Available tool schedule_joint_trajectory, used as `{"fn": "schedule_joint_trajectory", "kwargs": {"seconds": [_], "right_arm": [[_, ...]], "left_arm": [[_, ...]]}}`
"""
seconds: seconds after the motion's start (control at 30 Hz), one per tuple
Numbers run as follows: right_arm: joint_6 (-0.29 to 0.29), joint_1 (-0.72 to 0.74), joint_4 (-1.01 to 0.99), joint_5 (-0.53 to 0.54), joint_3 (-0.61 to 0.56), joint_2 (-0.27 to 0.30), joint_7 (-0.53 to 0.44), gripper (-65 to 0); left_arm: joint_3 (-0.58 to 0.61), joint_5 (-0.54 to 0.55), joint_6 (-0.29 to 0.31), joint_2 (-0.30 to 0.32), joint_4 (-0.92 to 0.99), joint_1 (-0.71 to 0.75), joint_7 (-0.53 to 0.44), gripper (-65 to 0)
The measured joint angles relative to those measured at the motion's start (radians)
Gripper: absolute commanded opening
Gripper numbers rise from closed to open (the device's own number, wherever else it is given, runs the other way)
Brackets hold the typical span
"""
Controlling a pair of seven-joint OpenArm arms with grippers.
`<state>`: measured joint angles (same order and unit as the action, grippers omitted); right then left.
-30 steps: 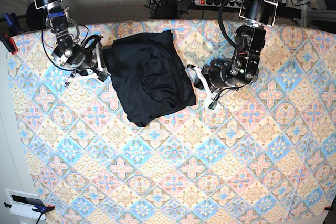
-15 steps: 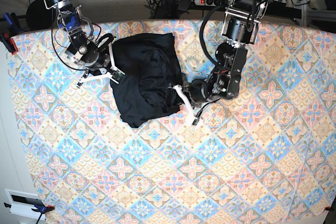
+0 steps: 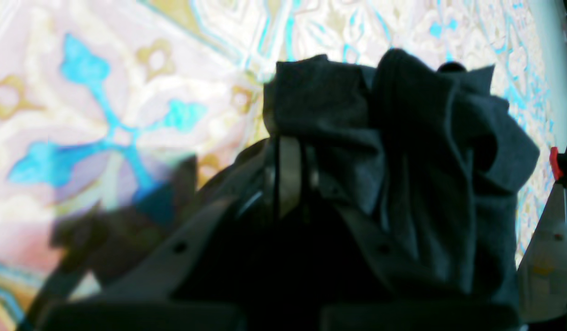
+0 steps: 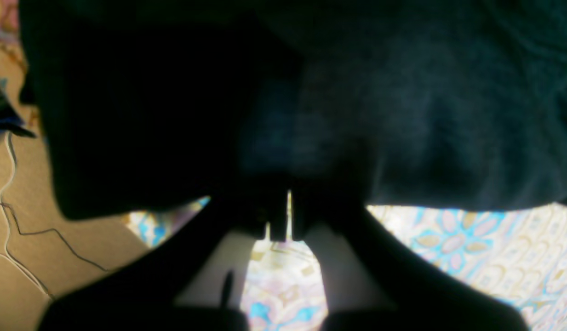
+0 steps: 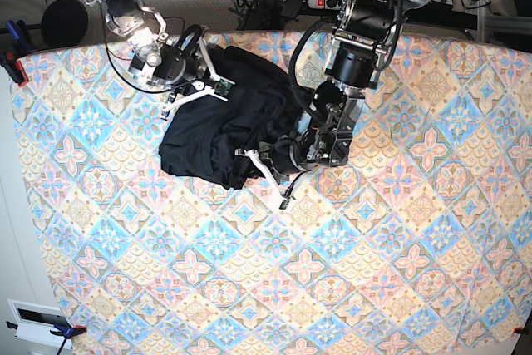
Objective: Layout the t-shirt on the table in an organized manner, then fold the t-shirt properly
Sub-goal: 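Grasp the shirt with both grippers and fold the loose end under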
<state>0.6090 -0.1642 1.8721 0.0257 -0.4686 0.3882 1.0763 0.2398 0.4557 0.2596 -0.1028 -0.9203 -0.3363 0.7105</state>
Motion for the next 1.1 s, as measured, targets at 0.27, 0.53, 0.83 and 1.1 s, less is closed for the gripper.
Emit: {"fn": "schedule_joint_trajectory", "kwargs": {"seconds": [0.27,0.53,0.83,1.1], "right_arm": [[-0.002,0.007,0.002,0.001,-0.039,-0.047,0.01,-65.0],[0.01,0.001,-0.005,0.027,-0.047,-0.118,0.003,-65.0],[0.017,0.018,-0.013,0.042,-0.052,-0.178,-0.002,-65.0],[0.019,0.015,-0.015,0.042,-0.042,-0.205,-0.003,-65.0]], "left_arm": [[0.087,-0.01,-0.005,-0.048,0.134,-0.07,-0.11,-64.9],[0.087,0.001,0.017,-0.053,0.217,-0.115,-0.138,-64.9],[0.087,0.002,0.011,-0.053,0.227,-0.121,-0.142,-64.9],[0.084,0.002,0.011,-0.053,0.225,-0.114,-0.199,-64.8]]}}
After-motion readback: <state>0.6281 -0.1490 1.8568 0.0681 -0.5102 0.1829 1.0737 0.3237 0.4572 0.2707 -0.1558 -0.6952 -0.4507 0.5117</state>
